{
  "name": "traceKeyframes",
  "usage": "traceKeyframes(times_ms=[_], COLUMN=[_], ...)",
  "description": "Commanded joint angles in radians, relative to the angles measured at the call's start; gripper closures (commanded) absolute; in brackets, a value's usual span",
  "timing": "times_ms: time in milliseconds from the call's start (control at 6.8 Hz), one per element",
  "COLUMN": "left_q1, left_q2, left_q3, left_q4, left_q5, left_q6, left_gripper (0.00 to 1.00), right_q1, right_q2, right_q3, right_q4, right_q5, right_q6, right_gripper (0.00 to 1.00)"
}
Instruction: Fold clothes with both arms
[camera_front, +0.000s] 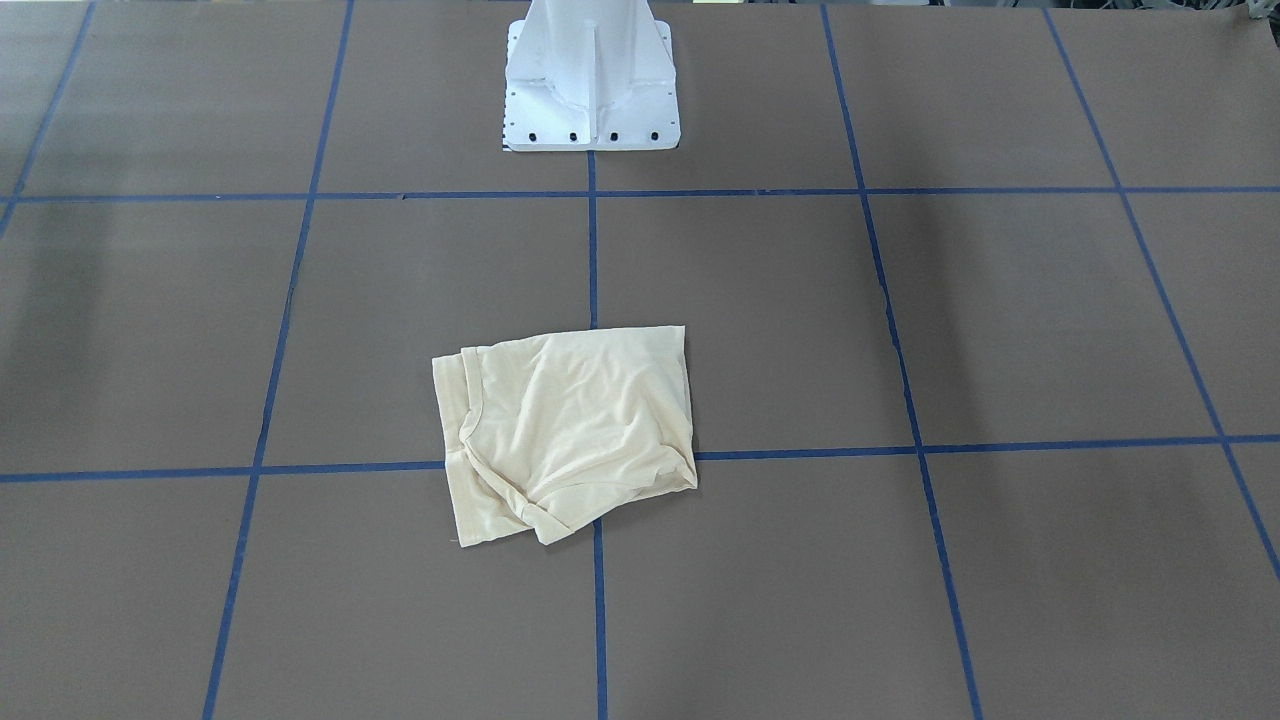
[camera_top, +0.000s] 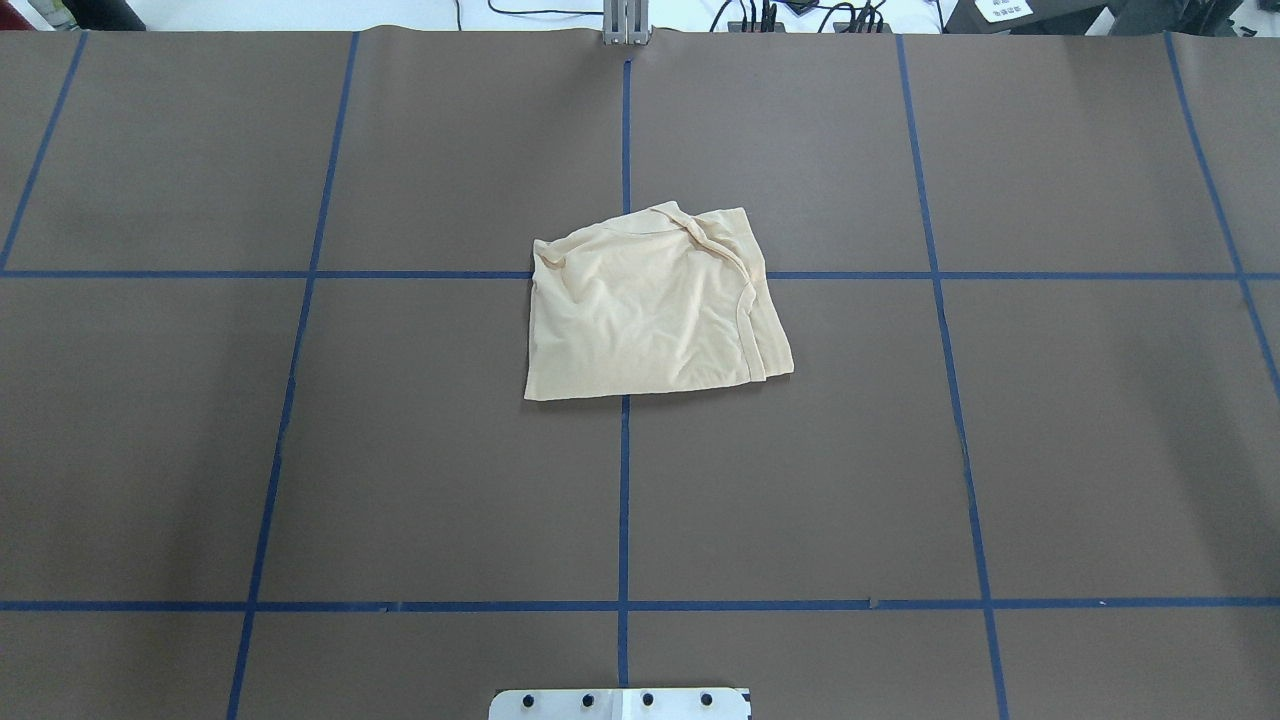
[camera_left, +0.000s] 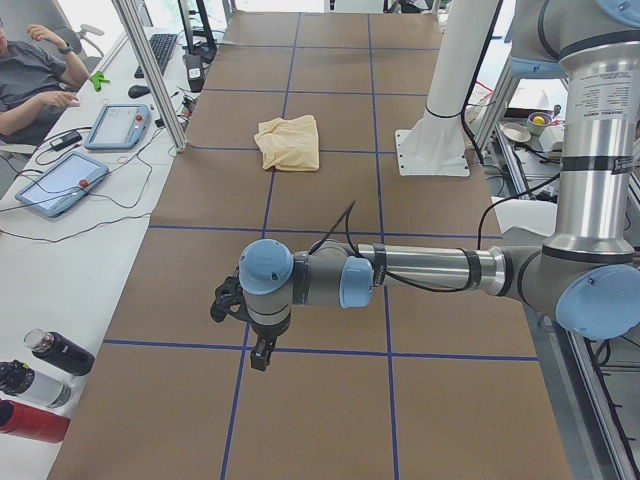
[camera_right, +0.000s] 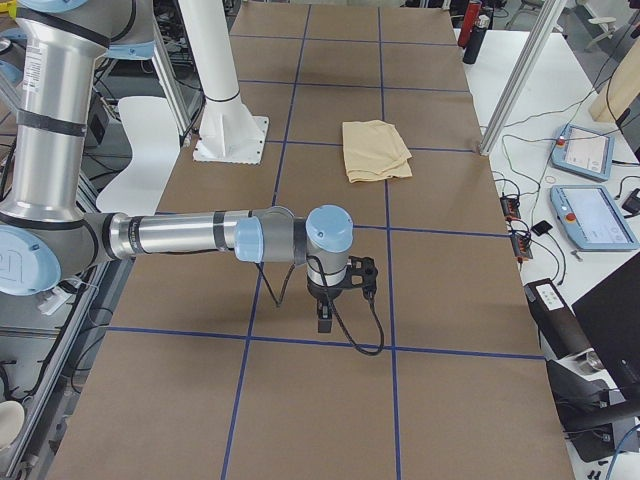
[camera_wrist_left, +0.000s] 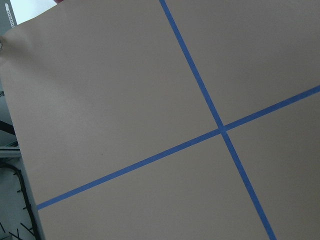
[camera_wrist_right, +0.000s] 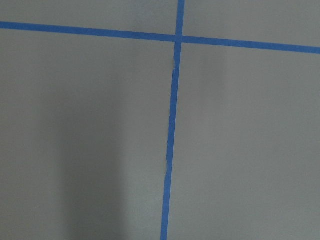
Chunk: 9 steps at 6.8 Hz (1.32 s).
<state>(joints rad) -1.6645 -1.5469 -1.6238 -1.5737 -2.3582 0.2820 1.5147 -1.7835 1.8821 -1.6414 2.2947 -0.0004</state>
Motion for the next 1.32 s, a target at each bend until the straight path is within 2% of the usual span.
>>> traceKeyframes(times_ms=[0,441,735,1176], left_q1=[0.000,0.000,0.000,0.000], left_q2=[0.002,0.004,0.019,0.031], left_q3=[0.004,0.007,0.005,0.013], left_q4=[-0.003,-0.022,-0.023,-0.022], left_q5=[0.000,-0.001,-0.003,0.004], left_q6=[0.005,0.003,0.003,0.002], left_gripper=[0.00,0.00,0.00,0.00], right_q1=[-0.001,-0.002,-0.002,-0.002], right_q2=[0.001,-0.002,-0.001,-0.001], right_q3=[-0.006,-0.014,-0.003,-0.001], right_q4=[-0.002,-0.003,0.002,0.002], right_q5=[0.000,0.025,0.072,0.071], right_q6=[-0.003,-0.006,-0.006,-0.009], right_gripper=[0.00,0.00,0.00,0.00])
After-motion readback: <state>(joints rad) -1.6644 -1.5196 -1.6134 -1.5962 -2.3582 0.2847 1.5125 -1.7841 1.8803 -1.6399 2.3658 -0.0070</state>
